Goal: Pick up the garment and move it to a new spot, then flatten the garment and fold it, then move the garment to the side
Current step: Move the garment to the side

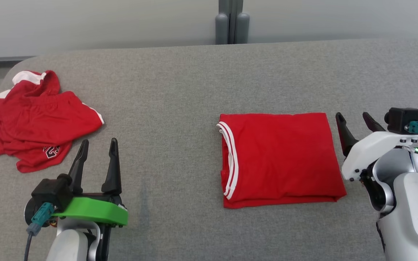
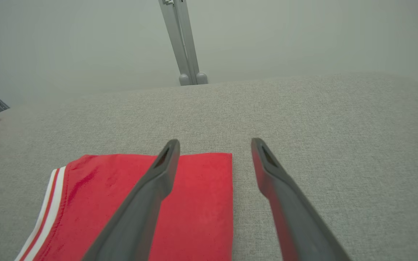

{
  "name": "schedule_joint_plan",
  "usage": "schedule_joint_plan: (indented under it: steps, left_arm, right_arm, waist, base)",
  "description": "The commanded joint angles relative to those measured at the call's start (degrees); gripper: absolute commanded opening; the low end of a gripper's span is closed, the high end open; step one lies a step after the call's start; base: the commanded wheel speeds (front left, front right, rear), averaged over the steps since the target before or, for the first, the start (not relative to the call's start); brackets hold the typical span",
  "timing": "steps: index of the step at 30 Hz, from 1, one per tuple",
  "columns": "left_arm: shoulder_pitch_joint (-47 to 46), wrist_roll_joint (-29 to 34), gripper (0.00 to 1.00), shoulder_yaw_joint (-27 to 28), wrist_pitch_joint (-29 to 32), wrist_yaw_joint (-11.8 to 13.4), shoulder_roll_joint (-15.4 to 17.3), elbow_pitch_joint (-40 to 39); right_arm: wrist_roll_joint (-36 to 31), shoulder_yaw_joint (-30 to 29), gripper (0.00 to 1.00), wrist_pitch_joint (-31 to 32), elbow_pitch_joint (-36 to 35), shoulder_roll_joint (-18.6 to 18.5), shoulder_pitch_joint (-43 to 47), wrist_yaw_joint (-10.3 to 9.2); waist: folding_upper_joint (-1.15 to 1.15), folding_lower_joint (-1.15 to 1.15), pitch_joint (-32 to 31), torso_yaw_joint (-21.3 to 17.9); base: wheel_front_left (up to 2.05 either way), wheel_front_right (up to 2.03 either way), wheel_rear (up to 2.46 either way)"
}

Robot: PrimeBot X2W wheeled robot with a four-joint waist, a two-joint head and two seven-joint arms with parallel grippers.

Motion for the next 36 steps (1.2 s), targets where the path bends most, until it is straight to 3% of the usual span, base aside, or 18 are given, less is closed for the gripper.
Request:
schedule_joint_plan:
  steps: [1,8,18,19,20,31,36]
  left_arm:
    - [-1.2,0.1,1.00,0.1,0.0,-0.1,-0.1,-0.2]
    - [-2.4,0.2,1.00,-0.6,0.0,-0.1,-0.2,-1.0]
    - [-3.6,0.6,1.00,0.0,0.0,-0.1,-0.2,-1.9]
    - [-3.6,0.6,1.00,0.0,0.0,-0.1,-0.1,-2.0]
    - [-3.6,0.8,1.00,-0.1,0.0,-0.1,-0.1,-2.1]
    - [-5.2,2.1,1.00,0.5,0.0,-0.1,1.5,-5.2]
    - [-6.4,2.8,1.00,-0.1,0.0,-0.1,1.9,-6.9]
  right_arm:
    - [-1.6,-0.4,1.00,3.3,1.0,-0.6,-1.0,-0.03]
    - [-4.5,-3.6,1.00,16.0,5.0,0.1,-2.6,-0.02]
    - [-4.8,-2.9,1.00,26.3,8.3,1.7,-2.0,0.00]
    - [-4.9,-2.2,0.45,26.6,8.4,1.4,-2.3,0.01]
    - [-5.2,-1.5,0.00,26.6,8.4,0.8,-2.9,0.01]
    - [-4.7,7.3,0.00,25.2,5.6,-13.9,-13.0,-0.07]
    - [-3.7,7.6,0.00,22.0,7.3,-19.4,-17.0,-0.07]
  waist:
    - [0.00,0.00,2.3,1.9]
    - [0.00,0.00,5.0,4.4]
    - [0.00,0.00,7.5,5.0]
    - [0.00,0.00,7.7,4.7]
    - [0.00,0.00,7.9,4.3]
    - [0.00,0.00,11.3,-4.4]
    - [0.00,0.00,13.9,-9.0]
  base:
    - [0.00,0.00,0.00]
    - [0.00,0.00,0.00]
    - [0.00,0.00,0.00]
    - [0.00,0.00,0.00]
    - [0.00,0.00,0.00]
    - [0.00,0.00,0.00]
    - [0.00,0.00,0.00]
